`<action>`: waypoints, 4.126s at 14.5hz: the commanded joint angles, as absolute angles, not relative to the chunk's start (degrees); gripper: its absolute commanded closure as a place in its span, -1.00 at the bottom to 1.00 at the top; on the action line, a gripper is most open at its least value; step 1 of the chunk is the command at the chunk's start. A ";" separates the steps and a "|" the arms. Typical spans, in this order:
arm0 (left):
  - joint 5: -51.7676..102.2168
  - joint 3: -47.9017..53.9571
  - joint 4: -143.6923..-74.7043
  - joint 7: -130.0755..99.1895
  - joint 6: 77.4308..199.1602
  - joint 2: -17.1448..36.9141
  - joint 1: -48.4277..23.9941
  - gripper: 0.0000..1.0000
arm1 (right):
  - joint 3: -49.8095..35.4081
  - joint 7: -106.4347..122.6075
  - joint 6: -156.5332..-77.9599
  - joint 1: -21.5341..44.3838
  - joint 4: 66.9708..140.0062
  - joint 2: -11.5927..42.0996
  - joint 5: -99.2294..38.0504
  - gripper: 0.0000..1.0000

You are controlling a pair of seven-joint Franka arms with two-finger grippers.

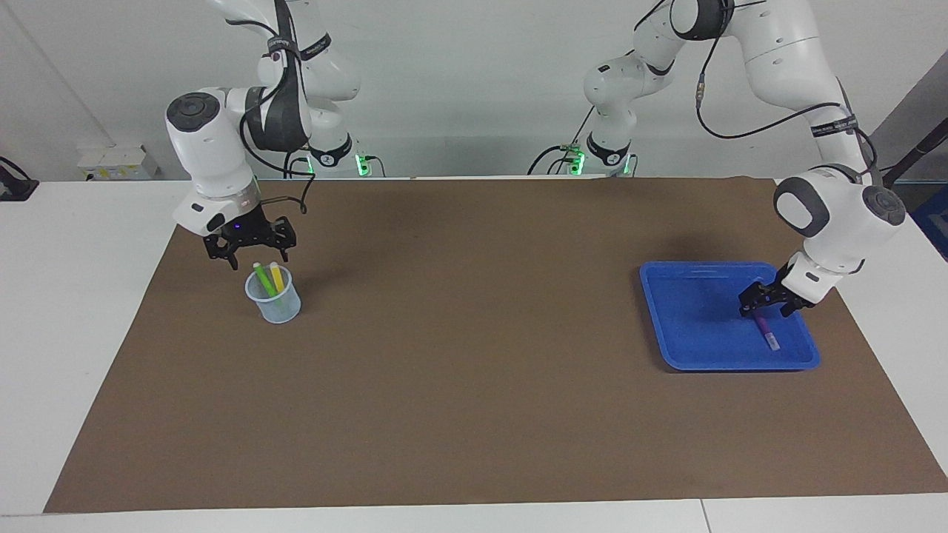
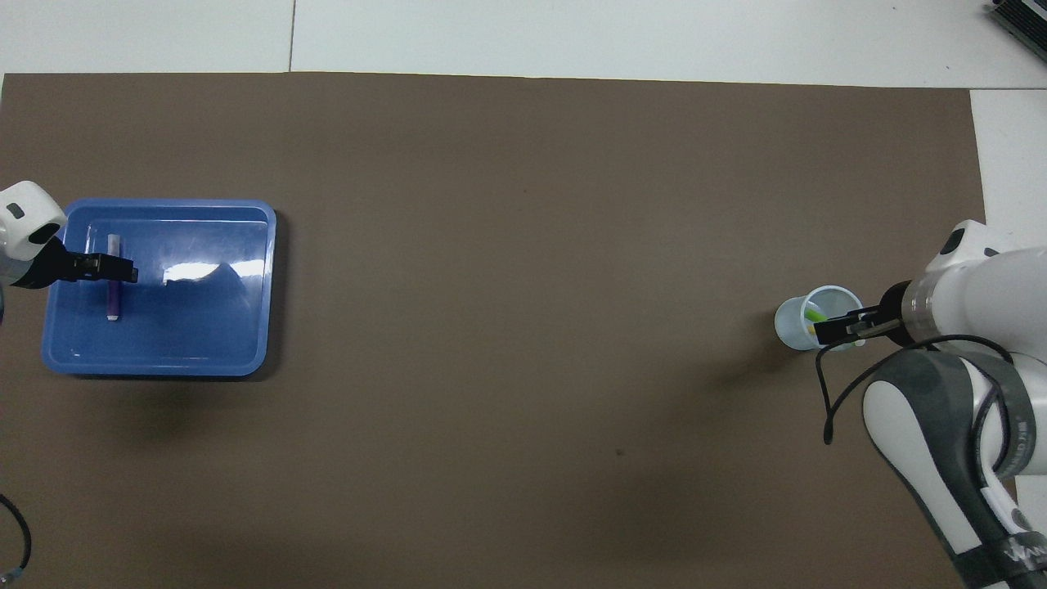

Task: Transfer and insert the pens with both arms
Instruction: 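Insert the yellow pen into the cup while the left gripper reaches the purple pen, then lift the purple pen with the left gripper while the right gripper approaches, then pass the purple pen from the left gripper to the right gripper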

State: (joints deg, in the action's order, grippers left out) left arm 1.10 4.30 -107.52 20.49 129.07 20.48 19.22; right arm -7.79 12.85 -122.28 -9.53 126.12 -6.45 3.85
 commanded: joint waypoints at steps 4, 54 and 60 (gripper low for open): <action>0.09 4.66 -107.66 20.74 132.36 22.15 19.78 -1.00 | -8.61 9.49 -111.11 -7.47 120.77 -9.05 -1.21 -1.00; 28.39 5.54 -101.69 -93.16 106.78 4.40 -22.05 1.00 | -22.50 -7.56 -138.07 9.14 118.48 -1.67 -54.14 -0.82; 28.48 5.54 -102.30 -93.16 107.75 3.34 -23.82 1.00 | -22.59 -7.21 -140.01 10.20 118.48 -1.23 -54.05 -0.22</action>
